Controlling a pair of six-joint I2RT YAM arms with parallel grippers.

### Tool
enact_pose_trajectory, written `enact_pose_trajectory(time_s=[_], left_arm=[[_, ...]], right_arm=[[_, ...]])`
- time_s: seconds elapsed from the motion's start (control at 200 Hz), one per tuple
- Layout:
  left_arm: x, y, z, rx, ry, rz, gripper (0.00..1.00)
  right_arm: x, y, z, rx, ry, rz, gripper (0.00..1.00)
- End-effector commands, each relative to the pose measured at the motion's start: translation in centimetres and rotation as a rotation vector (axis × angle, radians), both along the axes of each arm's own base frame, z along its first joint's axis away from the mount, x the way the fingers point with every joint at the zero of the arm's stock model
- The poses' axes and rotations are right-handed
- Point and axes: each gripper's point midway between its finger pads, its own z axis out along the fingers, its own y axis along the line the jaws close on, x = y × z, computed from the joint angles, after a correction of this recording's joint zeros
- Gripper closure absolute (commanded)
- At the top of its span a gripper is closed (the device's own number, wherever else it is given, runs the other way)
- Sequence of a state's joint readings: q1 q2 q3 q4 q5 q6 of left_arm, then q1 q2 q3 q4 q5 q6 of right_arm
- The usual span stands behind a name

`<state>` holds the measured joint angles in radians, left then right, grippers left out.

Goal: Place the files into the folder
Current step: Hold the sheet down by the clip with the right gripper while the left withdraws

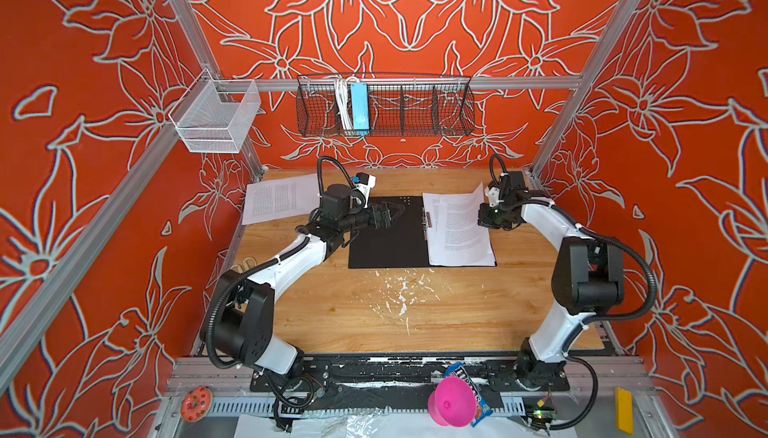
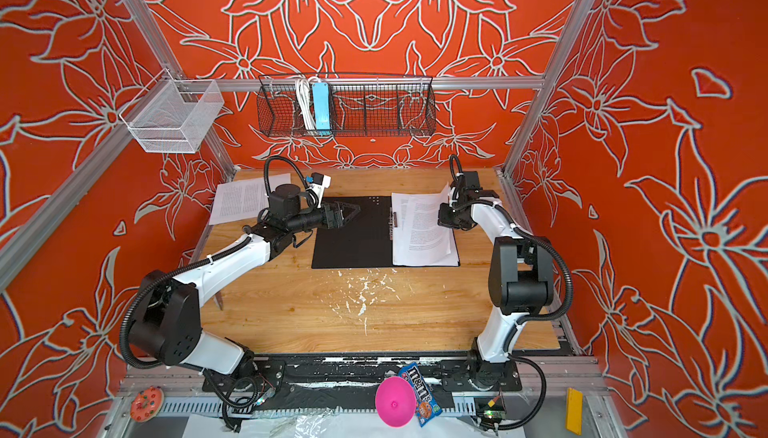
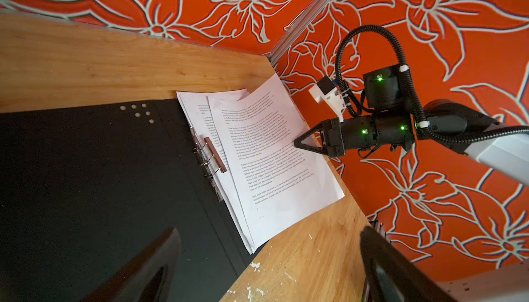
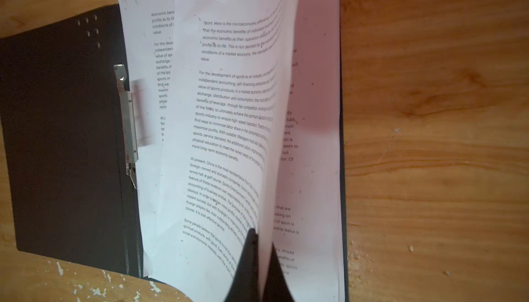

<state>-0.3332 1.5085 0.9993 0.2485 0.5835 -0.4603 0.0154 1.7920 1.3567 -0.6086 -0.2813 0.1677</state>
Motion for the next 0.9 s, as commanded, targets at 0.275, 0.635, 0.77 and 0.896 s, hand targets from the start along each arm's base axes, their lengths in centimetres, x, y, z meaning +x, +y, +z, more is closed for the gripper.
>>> enact_pose_trajectory(time_s=[0.275,0.635,0.77,0.896], left_arm=[[0.5,0.1,-0.9,-0.007,0.019,-0.012,0.02],[0.9,0.0,-1.6,-0.014,0.039,-0.015,0.02],[1.1,-0.1,-1.9,-0.018,0.052,-0.022,0.02],[1.2,-0.2,-2.0,-0.02,0.056,-0.022,0.02]], right_arm=[[2.2,1.3,0.1,0.022,-0.052,0.095,1.0],[2.5,2.2,-0.2,0.056,-0.043,0.138,1.0],[2.2,2.6,-0.6,0.06,-0.032,0.161,1.0],[2.3,2.7,-0.7,0.061,-0.033,0.17,1.0]])
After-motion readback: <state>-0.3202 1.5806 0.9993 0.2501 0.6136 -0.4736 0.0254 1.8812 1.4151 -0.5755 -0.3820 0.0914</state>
